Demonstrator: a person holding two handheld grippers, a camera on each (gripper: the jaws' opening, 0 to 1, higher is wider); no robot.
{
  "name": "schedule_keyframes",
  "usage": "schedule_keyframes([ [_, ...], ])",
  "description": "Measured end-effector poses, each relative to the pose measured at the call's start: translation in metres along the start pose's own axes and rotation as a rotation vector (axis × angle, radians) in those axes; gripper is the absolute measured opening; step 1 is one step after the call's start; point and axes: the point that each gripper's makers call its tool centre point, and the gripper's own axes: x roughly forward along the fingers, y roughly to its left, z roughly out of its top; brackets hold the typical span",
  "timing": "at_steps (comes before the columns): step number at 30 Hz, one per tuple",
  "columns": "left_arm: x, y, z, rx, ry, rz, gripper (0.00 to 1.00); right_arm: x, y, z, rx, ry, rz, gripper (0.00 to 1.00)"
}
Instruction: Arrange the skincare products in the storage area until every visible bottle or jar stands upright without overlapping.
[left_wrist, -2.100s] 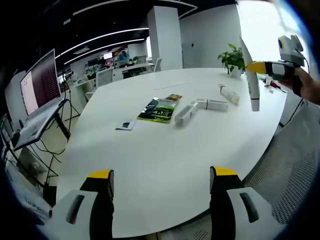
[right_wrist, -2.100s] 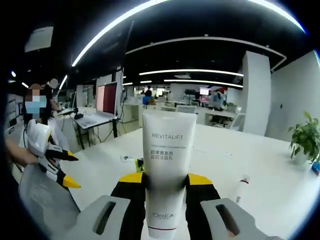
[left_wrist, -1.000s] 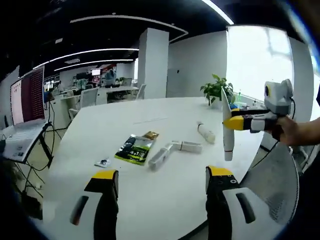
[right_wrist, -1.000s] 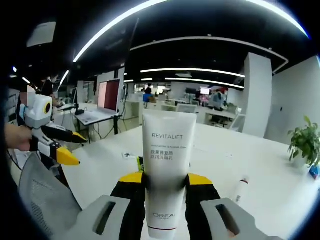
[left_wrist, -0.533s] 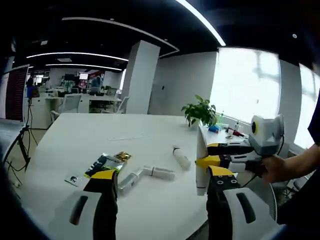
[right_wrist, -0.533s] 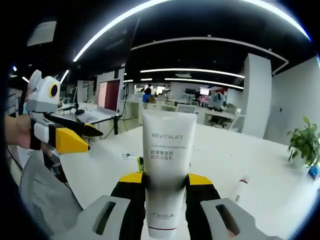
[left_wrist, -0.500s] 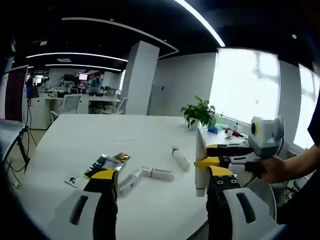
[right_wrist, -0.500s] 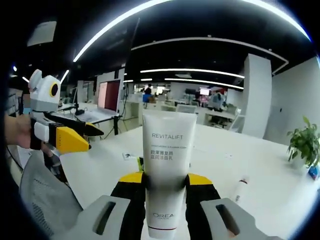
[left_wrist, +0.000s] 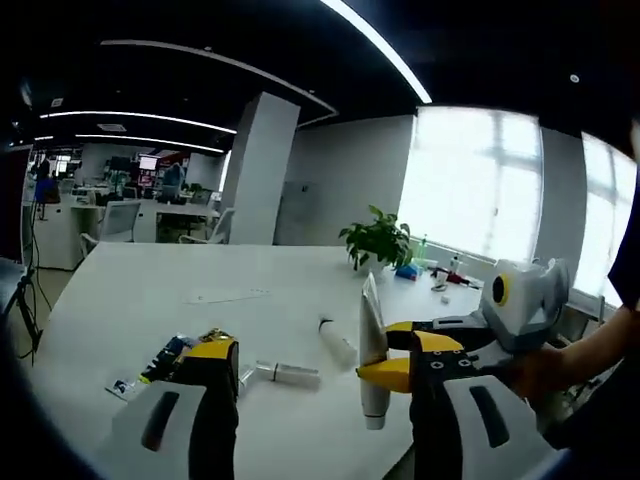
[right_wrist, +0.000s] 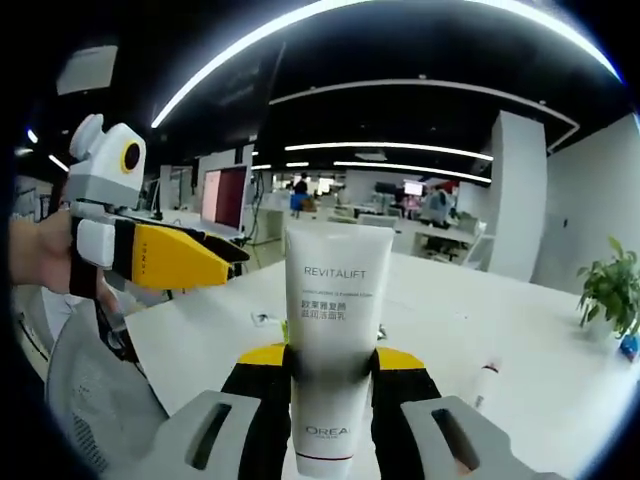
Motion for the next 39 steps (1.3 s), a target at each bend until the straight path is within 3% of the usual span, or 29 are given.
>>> schedule_keyframes([
  [10,0.018,-0.016,0.0,-0.042,0.015,-0.063,0.56,-0.002,0.004,0.007,0.003,-0.018,0.018,0.21],
  [25,0.029,-0.029,-0.002,-0.073,0.019,-0.09,0.49,-0.003,0.015,0.011,0.012,-0.031,0.056,0.21],
  [39,0.031,-0.03,-0.003,-0.074,0.021,-0.103,0.39,-0.004,0.027,0.014,0.016,-0.034,0.092,0.21],
])
